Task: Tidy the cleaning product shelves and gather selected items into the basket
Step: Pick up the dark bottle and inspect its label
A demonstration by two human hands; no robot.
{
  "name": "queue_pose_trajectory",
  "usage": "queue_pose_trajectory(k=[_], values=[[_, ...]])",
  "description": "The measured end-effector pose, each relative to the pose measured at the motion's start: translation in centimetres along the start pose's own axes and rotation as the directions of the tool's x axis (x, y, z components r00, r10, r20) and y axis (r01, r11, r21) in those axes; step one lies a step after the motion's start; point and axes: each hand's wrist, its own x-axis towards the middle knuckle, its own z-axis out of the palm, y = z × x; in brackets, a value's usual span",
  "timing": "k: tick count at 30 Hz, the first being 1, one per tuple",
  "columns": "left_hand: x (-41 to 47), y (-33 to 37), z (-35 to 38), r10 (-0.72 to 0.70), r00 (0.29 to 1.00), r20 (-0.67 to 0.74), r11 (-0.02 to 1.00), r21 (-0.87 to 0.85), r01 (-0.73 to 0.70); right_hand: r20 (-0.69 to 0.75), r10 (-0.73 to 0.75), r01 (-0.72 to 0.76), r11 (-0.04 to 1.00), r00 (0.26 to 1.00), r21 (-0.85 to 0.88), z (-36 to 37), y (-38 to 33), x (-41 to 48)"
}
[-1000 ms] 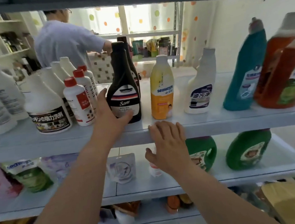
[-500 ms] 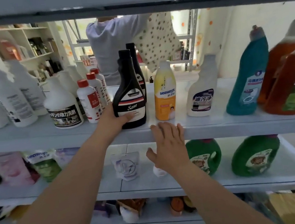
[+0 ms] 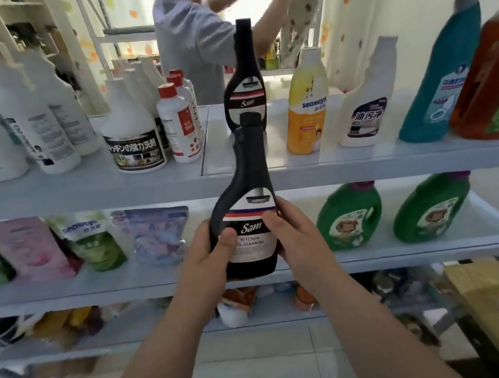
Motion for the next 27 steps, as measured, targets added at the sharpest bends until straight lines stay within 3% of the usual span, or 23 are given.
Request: queue_pose_trajectory(k=[3, 6, 8, 11, 14, 16, 19, 22, 24, 25, 27], values=[[-1.6, -1.7, -1.6, -0.218, 0.976, 0.016, 0.958, -0.186, 0.217, -0.018, 0.121, -0.118, 0.984, 0.992, 0.131, 1.3, 1.6, -1.7], [-3.3, -2.5, -2.6, -0.506, 0.835, 0.214, 0.742, -0.386, 0.549, -0.015, 0.274, -0.269, 0.951, 0.961, 0.153, 3.2, 1.8, -3.0], [-4.4, -3.1, -3.1, -0.545, 0.78, 0.308, 0.679, -0.383, 0.626, -0.003, 0.366, -0.36, 0.918, 0.931, 0.169, 4.6, 1.9, -3.7], [-5.4, -4.0, -4.4, -0.575, 0.763, 0.295, 0.72, -0.259, 0.644, -0.004, 0.424, -0.403, 0.865, 0.906, 0.299, 6.1, 2.8, -4.6], [-5.8, -5.1, -6.1, -0.495, 0.838, 0.231, 0.843, -0.104, 0.527, 0.084, 0.398, -0.397, 0.825, 0.913, 0.403, 6.4, 3.9, -5.8], [-5.8, -5.9, -7.2, -0.37, 0.913, 0.172, 0.928, 0.029, 0.371, 0.13, 0.294, -0.321, 0.836, 0.947, 0.446, 6.4, 4.7, -6.5], [-6.3, -7.0, -8.7, -0.185, 0.97, 0.161, 0.971, 0.18, 0.155, 0.13, 0.111, -0.159, 0.878, 0.985, 0.451, 6.8, 5.9, -7.5], [-7.5, -7.9, -8.5, -0.095, 0.955, 0.28, 0.943, 0.333, -0.004, 0.083, 0.053, -0.085, 0.881, 0.995, 0.465, 7.6, 6.2, -8.4], [-8.2, -8.5, -7.7, -0.008, 0.954, 0.3, 0.828, 0.537, -0.162, 0.042, 0.056, -0.069, 0.899, 0.998, 0.433, 8.1, 6.0, -8.8], [-8.2, -8.5, -7.3, 0.051, 0.955, 0.294, 0.795, 0.567, -0.217, 0.049, 0.055, -0.07, 0.918, 0.997, 0.39, 8.3, 6.0, -9.0], [-7.9, -8.5, -7.1, 0.08, 0.953, 0.292, 0.83, 0.51, -0.226, 0.083, 0.063, -0.084, 0.958, 0.995, 0.276, 8.4, 5.6, -9.4]])
